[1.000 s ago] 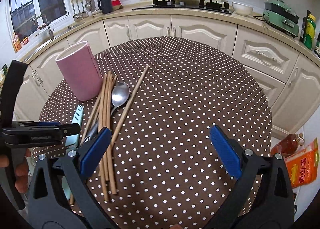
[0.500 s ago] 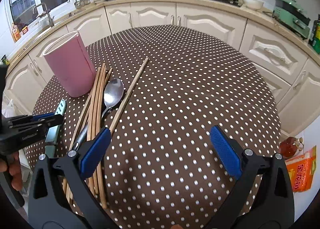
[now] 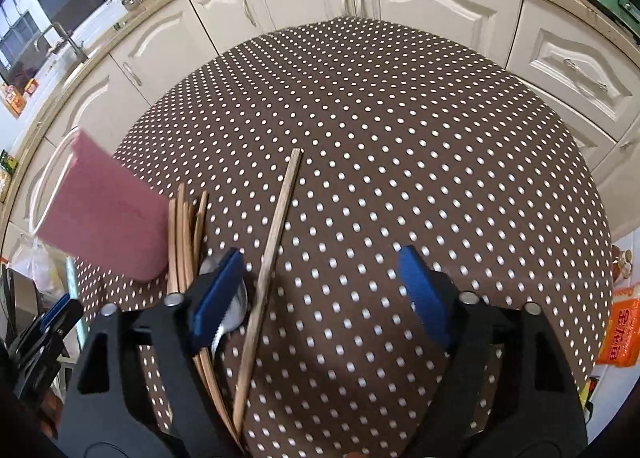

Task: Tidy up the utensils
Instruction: 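Grasp a single wooden chopstick with the right tool while the left tool lifts the knife, then carry the knife and chopstick over the pink cup and lower both in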

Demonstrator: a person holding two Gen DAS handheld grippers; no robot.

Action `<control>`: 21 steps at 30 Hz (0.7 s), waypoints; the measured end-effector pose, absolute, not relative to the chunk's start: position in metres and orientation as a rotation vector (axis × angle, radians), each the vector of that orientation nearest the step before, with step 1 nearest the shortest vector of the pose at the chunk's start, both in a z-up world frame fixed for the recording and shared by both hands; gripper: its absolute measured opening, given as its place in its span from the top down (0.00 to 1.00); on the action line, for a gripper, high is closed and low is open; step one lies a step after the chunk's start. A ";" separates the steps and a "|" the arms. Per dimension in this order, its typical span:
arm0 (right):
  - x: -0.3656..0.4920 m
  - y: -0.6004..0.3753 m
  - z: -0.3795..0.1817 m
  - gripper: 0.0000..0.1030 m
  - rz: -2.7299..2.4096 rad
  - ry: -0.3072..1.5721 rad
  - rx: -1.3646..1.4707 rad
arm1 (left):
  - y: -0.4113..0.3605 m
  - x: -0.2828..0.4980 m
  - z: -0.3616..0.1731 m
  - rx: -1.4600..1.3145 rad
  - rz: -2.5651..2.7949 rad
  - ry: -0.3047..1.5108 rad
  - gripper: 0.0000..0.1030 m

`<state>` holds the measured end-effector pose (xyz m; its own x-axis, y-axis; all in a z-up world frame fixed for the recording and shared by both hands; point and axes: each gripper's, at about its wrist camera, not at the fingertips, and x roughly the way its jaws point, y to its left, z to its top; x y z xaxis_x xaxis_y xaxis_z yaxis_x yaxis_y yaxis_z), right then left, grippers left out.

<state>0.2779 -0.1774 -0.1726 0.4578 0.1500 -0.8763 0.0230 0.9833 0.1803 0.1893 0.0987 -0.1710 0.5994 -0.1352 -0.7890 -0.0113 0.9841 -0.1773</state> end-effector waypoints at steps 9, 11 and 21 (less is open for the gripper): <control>0.306 -0.157 -0.181 0.80 0.120 1.166 0.066 | 0.105 0.192 -0.158 -0.179 -0.083 0.868 0.77; 0.306 -0.160 -0.182 0.87 0.137 1.168 0.079 | 0.105 0.189 -0.152 -0.184 -0.093 0.844 0.77; 0.269 -0.190 -0.145 0.93 0.219 0.991 0.173 | 0.096 0.161 -0.125 -0.187 -0.158 0.709 0.78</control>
